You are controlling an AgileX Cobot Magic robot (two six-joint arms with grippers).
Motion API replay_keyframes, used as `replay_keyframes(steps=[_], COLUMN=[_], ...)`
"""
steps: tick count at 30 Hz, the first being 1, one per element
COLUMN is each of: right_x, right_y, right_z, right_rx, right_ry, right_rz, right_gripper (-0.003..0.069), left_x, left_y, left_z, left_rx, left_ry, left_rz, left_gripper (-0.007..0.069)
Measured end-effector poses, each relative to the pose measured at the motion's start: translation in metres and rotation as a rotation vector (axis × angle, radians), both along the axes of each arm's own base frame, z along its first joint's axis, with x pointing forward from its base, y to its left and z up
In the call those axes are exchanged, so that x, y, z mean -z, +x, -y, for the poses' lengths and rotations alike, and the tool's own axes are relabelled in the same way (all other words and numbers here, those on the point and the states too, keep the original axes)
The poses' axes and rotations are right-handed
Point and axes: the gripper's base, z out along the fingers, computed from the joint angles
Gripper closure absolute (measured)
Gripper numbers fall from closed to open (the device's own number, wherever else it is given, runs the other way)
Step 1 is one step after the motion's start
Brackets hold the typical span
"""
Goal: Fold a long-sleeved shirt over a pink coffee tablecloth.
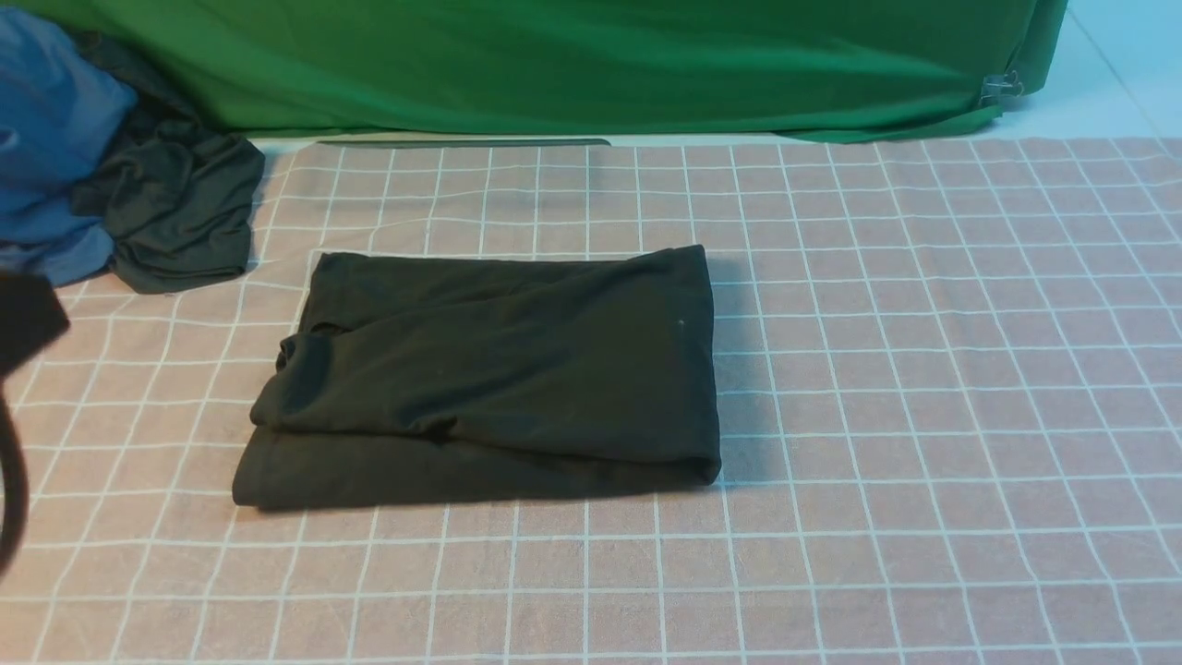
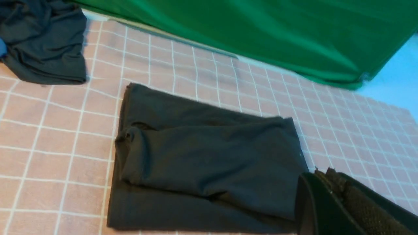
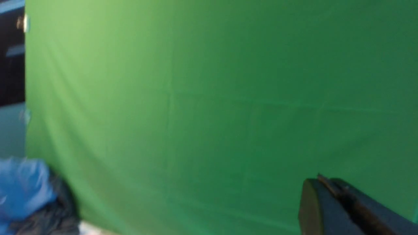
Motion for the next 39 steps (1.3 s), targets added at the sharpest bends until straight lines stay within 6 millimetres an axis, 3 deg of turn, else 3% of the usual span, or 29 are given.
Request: replay_keyframes(steps=[7,12,16,39], right_x=[0.062,0.081,0.079,0.079], right_y=[-0.054,-0.083,-0.102,-0.108], right_z=[0.023,0.033,0.040,0.042], right_rx=[0.034,0.033,0.033,0.031], right_ry=[0.073,0.102,0.131,0.142], right_rz=[0.146,0.213,0.287,0.306], right_gripper=[0.0622,0.0622,0.0622,0.0585], left_x=[0.025,0.035,0.037,0.037], left_y=[-0.024,-0.030,-0.030,-0.030], left_z=[-0.001,-0.002,-0.002,-0.002], left_rx=[-0.050,-0.068,-0.067,-0.068], left_ry=[-0.003,-0.008,-0.013,0.000], left_rz=[0.143,0.190,0.188,0.187], left_gripper=[0.0610,0.0610,0.0610,0.0610])
